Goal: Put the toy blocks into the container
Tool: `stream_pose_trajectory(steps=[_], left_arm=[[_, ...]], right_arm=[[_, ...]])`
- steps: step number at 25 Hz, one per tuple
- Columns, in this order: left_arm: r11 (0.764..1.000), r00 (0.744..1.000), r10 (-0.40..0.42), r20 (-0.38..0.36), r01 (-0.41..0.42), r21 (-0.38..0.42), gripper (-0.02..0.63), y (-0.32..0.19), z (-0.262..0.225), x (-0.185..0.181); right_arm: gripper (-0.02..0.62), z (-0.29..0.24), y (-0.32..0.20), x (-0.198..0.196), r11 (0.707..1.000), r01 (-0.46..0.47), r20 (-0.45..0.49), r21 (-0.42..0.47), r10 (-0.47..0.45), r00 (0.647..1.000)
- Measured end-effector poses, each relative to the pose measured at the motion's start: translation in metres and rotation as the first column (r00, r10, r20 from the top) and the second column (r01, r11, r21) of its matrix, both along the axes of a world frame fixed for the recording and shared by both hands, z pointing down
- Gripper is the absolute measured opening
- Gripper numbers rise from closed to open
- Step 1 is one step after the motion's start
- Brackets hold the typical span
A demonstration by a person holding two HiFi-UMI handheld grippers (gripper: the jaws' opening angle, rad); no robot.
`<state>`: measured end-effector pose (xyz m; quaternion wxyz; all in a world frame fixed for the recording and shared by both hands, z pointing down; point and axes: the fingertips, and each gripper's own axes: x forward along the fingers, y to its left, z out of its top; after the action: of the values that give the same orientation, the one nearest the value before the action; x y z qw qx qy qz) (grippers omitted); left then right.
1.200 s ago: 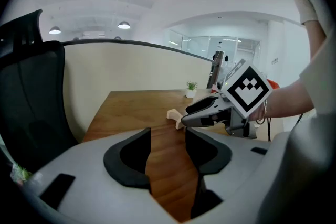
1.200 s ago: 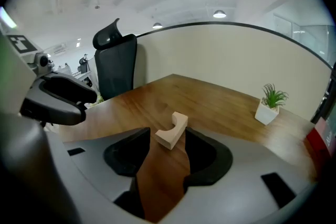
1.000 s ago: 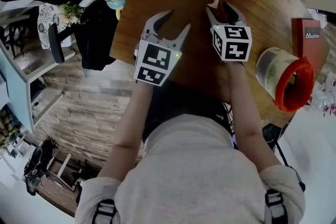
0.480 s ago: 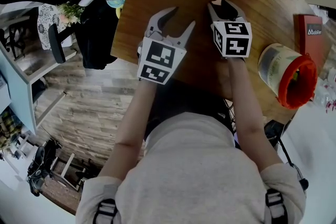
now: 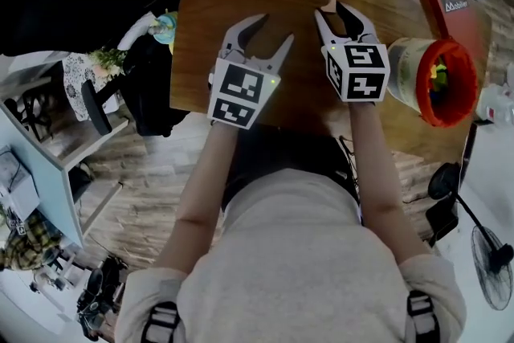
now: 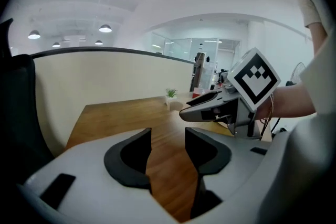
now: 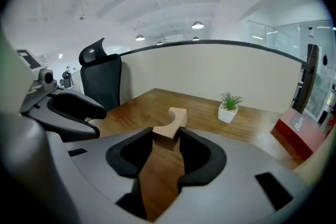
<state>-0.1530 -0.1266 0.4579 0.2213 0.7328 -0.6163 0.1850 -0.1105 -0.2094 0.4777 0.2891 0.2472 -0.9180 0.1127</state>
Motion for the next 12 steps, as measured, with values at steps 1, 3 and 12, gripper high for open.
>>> stream_pose_trajectory(steps=[1,3,12], left_arm=[[1.000,1.000,0.020,0.003,-0.020,0.006,0.213,-0.002,-0.004,0.007],[0.998,0.998,0.058,0.008,-0.058,0.019,0.213,-0.008,-0.012,0.019],[0.968,0.974,0.224,0.041,-0.227,0.110,0.207,-0.046,-0.052,0.071]], right_arm=[[0.172,-0.009,-0.002,0.008,1.000,-0.019,0.012,0.011,0.019,1.000],[0.172,-0.027,-0.005,0.024,0.998,-0.059,0.040,0.035,0.057,0.998],[0.172,-0.097,-0.008,0.094,0.964,-0.232,0.180,0.129,0.207,0.962]])
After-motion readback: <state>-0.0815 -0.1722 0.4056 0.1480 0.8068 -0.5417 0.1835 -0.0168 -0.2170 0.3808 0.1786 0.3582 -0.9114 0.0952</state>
